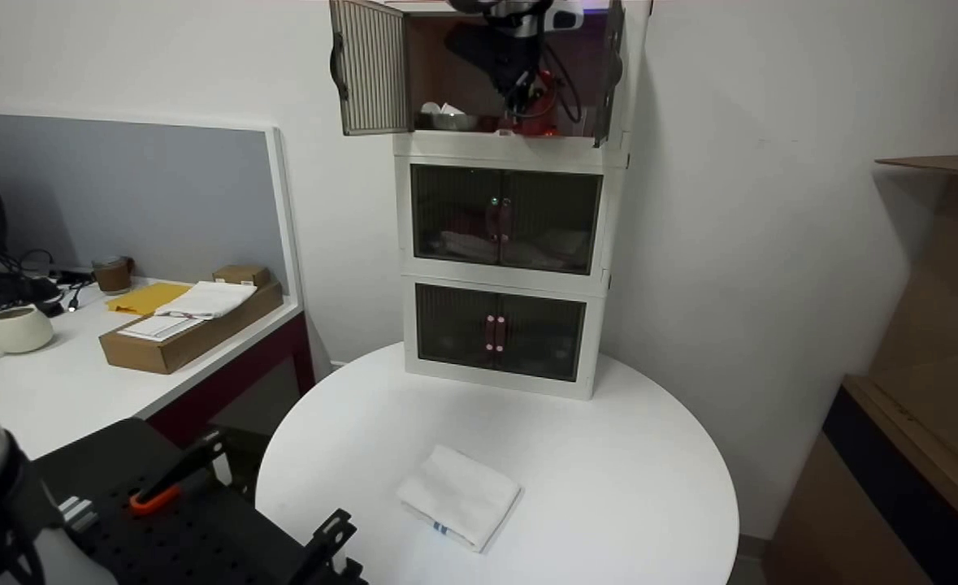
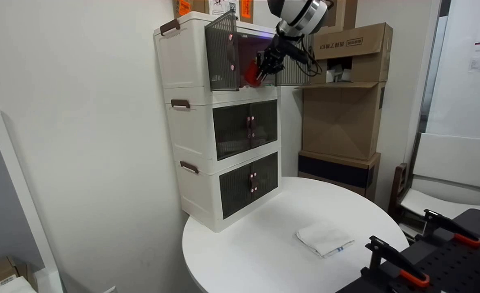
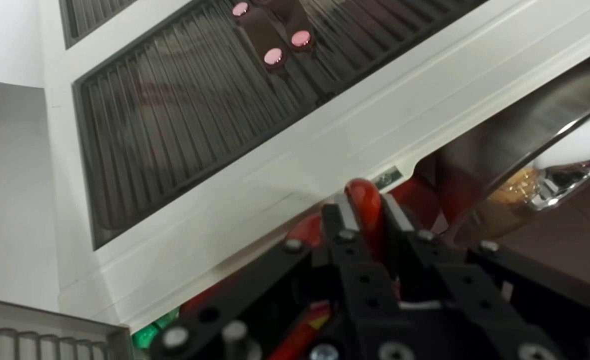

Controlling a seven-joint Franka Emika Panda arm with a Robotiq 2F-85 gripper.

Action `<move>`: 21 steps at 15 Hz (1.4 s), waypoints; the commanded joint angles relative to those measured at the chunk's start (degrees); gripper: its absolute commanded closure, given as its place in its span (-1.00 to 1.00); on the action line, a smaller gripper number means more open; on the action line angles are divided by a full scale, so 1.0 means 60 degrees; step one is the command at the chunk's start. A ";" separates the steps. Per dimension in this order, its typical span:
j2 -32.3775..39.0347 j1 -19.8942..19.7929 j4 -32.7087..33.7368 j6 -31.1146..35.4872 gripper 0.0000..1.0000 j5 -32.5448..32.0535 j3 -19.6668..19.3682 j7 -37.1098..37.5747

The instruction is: Pick up the red cup and place it at the top shelf of the cabinet

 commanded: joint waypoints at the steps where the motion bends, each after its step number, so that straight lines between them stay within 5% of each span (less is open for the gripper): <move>1: 0.0671 0.0024 0.0998 -0.0007 0.93 0.0078 0.0091 0.0488; 14: 0.2402 0.0208 0.2871 0.0072 0.89 -0.0809 0.0198 0.1599; 15: 0.2457 0.0211 0.2935 0.0094 0.35 -0.0852 0.0213 0.1606; 21: 0.2394 0.0193 0.2998 0.0042 -0.56 -0.1354 0.0176 0.1546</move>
